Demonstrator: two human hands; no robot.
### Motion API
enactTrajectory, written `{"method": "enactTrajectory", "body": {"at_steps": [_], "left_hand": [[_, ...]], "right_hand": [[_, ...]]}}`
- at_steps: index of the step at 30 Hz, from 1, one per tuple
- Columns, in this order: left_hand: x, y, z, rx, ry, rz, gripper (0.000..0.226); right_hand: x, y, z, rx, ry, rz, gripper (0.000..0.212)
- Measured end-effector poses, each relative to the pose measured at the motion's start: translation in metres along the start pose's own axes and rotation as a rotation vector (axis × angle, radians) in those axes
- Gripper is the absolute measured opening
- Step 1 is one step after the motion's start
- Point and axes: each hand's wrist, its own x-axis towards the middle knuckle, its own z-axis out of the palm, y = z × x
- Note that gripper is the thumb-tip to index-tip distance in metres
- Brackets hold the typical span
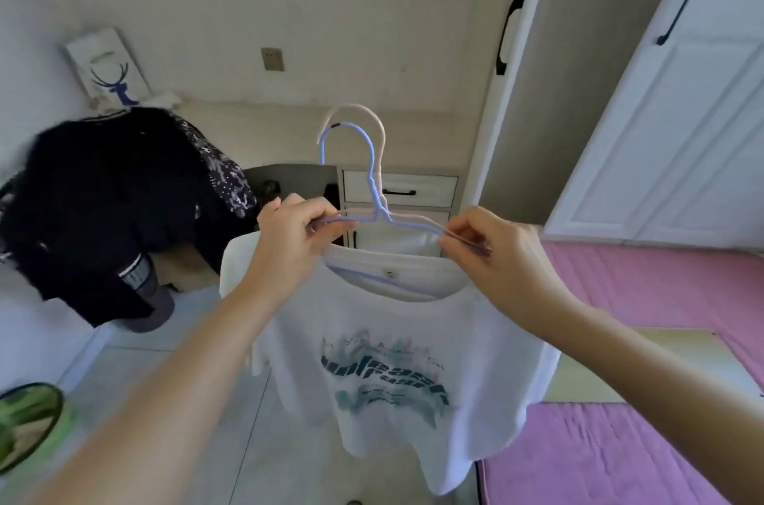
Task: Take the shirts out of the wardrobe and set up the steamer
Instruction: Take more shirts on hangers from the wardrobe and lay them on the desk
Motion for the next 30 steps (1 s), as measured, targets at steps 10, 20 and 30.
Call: {"method": "enactTrajectory", "body": {"at_steps": [10,20,30], "left_hand": [[-0.06,-0.016,-0.055,0.223,0.24,-0.17,0.034],[-0.077,-0.075,-0.122,0.273,0.218,-0.189,0.033],[-0.076,-0.171,-0.206,0.552,0.309,-0.117,0.031]], "right_hand": [[0.017,-0.025,0.064,0.038,-0.139,-0.283,0.015],[0.062,-0.059,0.154,0.138,-0.286,-0.407,0.028],[0.149,-0.136,0.263,0.167,-0.287,-0.462,0.022]]}}
